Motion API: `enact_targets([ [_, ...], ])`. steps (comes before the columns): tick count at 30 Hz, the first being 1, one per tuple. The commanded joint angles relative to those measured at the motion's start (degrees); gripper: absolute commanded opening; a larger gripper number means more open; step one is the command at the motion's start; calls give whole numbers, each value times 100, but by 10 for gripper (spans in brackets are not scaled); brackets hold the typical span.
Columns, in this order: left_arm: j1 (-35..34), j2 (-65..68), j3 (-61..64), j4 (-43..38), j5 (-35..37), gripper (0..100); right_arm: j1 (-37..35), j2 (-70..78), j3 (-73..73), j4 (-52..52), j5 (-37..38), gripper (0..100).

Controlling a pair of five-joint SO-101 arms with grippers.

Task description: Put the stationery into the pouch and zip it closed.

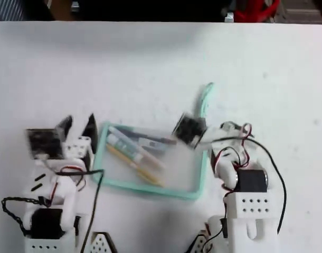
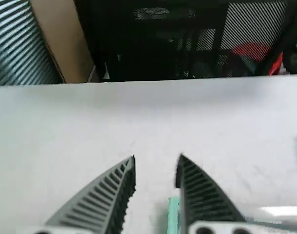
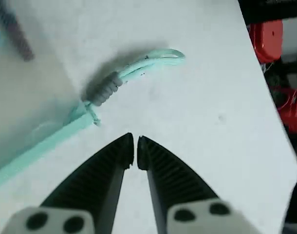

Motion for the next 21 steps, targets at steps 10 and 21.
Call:
enact_targets([
  [10, -338, -22, -2637, 2382, -2233, 39, -567, -101, -2778, 1833, -5152, 22],
  [21, -611, -75, -5477, 3956, -1407, 42, -1314, -1675, -5363, 3916, -6040, 91],
])
